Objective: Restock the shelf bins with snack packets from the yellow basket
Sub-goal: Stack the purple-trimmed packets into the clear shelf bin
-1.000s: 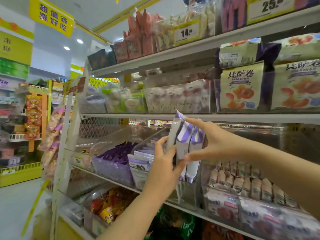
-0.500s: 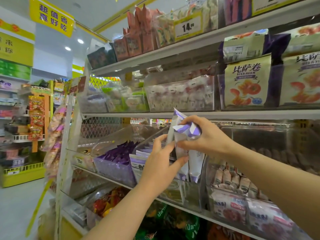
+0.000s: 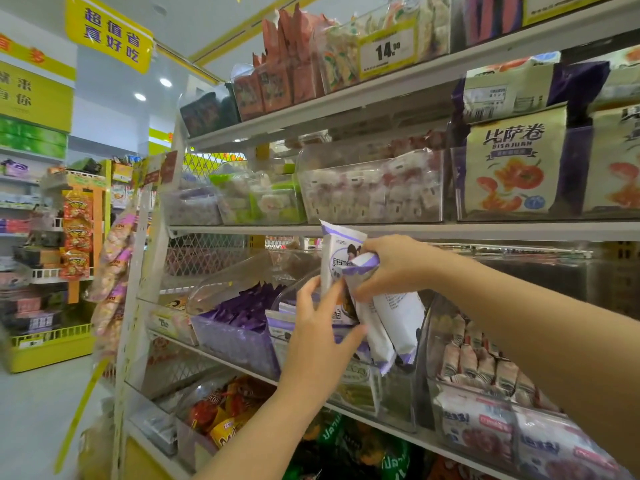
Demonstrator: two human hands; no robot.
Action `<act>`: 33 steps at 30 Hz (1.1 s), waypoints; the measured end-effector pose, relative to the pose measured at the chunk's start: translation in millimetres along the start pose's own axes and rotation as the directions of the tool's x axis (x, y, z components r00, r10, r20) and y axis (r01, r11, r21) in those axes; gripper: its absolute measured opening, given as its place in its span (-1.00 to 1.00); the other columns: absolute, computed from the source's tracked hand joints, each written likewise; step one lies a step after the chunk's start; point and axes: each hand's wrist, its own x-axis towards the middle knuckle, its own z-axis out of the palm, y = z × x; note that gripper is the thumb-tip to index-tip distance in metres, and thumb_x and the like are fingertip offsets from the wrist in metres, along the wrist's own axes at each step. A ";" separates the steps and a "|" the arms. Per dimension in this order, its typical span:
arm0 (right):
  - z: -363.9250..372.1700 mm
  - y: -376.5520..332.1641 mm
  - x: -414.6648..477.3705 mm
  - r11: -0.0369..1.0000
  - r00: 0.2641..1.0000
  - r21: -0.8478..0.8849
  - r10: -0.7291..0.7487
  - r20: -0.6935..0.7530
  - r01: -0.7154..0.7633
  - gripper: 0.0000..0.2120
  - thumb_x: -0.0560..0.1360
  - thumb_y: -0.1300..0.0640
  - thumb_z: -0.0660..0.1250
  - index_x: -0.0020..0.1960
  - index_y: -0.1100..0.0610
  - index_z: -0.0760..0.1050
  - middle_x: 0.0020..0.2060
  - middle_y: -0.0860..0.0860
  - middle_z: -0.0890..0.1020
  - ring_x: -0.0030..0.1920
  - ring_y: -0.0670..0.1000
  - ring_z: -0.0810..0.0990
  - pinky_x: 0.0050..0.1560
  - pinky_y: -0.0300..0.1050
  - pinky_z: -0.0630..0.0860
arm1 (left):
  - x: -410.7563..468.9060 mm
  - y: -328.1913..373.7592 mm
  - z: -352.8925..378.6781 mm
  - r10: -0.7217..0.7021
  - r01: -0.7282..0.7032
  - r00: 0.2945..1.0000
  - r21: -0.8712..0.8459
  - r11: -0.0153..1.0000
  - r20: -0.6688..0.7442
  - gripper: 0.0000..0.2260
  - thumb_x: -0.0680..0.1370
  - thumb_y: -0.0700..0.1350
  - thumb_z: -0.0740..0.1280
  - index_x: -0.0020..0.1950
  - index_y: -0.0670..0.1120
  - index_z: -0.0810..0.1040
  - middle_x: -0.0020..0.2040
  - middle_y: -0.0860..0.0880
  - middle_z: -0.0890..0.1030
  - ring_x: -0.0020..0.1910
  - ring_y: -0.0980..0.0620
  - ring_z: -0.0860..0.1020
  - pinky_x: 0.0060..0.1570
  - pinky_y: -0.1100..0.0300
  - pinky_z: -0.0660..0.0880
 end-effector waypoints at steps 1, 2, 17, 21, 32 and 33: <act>5.7 -0.3 0.6 1.000 1.000 -0.025 -0.013 -0.003 0.012 -0.69 0.24 -0.13 0.47 -0.16 -0.05 0.43 -0.22 -0.09 0.55 -0.26 -0.11 0.50 -0.41 -0.20 0.39 | 0.2 -0.6 2.4 -0.015 0.015 1.000 0.015 1.000 0.012 -0.42 0.49 -0.01 0.43 0.44 0.22 0.27 0.37 0.18 0.13 0.19 0.34 0.22 0.07 0.52 0.29; 11.5 0.6 0.4 0.999 0.999 -0.020 -0.026 -0.022 0.026 -0.69 0.24 -0.13 0.47 -0.14 -0.04 0.45 -0.23 -0.09 0.55 -0.27 -0.10 0.51 -0.41 -0.20 0.39 | 0.0 -1.3 3.8 -0.042 0.041 0.999 0.025 0.999 0.016 -0.39 0.48 0.00 0.43 0.45 0.22 0.24 0.38 0.18 0.11 0.14 0.36 0.20 0.10 0.41 0.34; 46.8 31.6 -38.3 0.999 0.997 0.047 0.025 -0.074 -0.021 -0.55 0.22 -0.47 0.32 -0.07 -0.19 0.48 -0.02 -0.04 0.44 -0.04 -0.10 0.43 -0.13 -0.28 0.35 | -1.7 0.8 16.2 0.075 -0.072 0.997 0.115 0.991 -0.026 -0.32 0.48 -0.02 0.41 0.52 0.12 0.14 0.39 0.24 0.02 0.35 0.09 0.30 0.13 0.24 0.48; 48.1 35.3 -58.9 0.959 0.985 -0.285 0.035 0.171 0.016 0.00 0.17 -0.65 -0.29 0.39 -0.17 0.34 0.51 -0.02 0.17 0.51 0.02 0.07 0.48 0.23 -0.12 | -13.3 -1.7 7.8 0.093 -0.096 0.993 -0.028 0.995 -0.079 -0.39 0.54 -0.08 0.35 0.45 0.28 0.13 0.31 0.32 0.06 0.25 0.52 0.18 0.02 0.65 0.27; -20.0 24.2 -59.0 0.260 0.997 0.963 -0.039 -0.063 0.071 -0.62 0.42 0.02 0.40 0.20 0.08 0.50 0.01 0.09 0.64 -0.21 0.05 0.52 -0.26 -0.21 0.51 | 20.6 44.1 -17.1 -0.031 -0.040 0.992 -0.552 0.833 -0.118 -0.90 0.59 -0.09 0.28 0.07 0.10 0.46 -0.05 0.19 0.64 -0.08 0.26 0.59 -0.19 0.46 0.44; -23.6 23.9 -59.2 0.186 0.992 0.979 -0.107 -0.061 0.080 -0.61 0.38 0.03 0.42 0.19 0.08 0.49 -0.03 0.10 0.64 -0.23 0.05 0.46 -0.29 -0.23 0.48 | 24.8 46.2 -16.8 -0.043 -0.012 0.996 -0.607 0.794 -0.076 -0.91 0.58 -0.09 0.29 0.06 0.06 0.45 -0.07 0.15 0.66 -0.12 0.24 0.61 -0.21 0.43 0.46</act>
